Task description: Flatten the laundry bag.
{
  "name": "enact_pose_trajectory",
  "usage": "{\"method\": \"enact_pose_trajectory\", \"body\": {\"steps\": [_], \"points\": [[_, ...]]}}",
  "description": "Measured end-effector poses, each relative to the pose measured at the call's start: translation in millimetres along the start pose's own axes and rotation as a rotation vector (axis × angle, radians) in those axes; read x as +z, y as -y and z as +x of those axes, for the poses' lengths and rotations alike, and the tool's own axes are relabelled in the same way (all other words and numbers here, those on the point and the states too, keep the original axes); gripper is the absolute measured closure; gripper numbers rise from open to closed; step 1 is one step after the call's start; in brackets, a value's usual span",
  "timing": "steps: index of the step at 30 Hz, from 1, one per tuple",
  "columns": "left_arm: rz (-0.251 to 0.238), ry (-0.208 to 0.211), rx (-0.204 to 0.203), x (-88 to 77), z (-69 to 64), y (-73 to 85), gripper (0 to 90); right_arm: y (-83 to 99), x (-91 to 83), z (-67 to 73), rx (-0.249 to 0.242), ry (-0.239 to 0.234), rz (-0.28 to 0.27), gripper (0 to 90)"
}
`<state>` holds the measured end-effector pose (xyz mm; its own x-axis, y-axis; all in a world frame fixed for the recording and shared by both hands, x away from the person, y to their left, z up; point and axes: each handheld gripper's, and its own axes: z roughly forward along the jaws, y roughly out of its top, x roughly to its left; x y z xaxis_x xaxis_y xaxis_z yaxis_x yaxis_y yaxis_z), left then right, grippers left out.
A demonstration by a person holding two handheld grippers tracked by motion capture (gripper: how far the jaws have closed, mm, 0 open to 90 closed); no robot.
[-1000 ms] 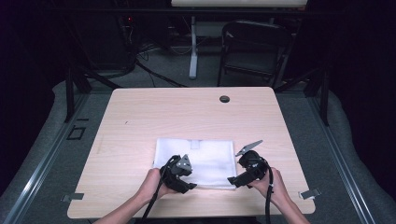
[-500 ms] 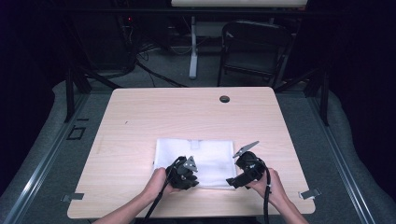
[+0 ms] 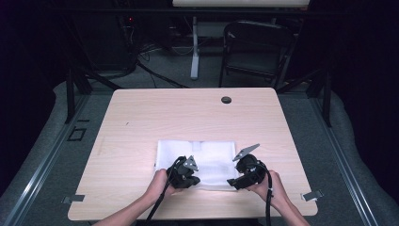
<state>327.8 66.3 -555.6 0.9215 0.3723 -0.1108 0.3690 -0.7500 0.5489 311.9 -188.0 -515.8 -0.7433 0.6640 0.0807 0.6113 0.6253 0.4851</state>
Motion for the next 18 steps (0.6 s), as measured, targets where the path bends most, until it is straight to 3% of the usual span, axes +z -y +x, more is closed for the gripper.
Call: {"method": "enact_pose_trajectory", "body": {"steps": [4, 7, 12, 18], "points": [[-0.024, -0.001, -0.035, -3.1, 0.3, -1.4, 89.4, -0.9, -1.1, 4.5, -0.02, -0.007, -0.014, 55.6], [-0.028, -0.008, -0.046, -4.7, -0.4, -2.9, 89.3, -1.9, -0.9, 9.8, -0.053, 0.013, -0.033, 69.8], [-0.041, -0.009, -0.068, -6.6, 1.8, -4.9, 89.3, -3.6, -1.4, 20.3, -0.1, 0.006, -0.055, 87.4], [-0.062, -0.019, -0.086, -8.5, 1.9, -10.3, 89.4, -6.2, 8.1, 33.2, -0.145, -0.012, -0.05, 90.0]]}}
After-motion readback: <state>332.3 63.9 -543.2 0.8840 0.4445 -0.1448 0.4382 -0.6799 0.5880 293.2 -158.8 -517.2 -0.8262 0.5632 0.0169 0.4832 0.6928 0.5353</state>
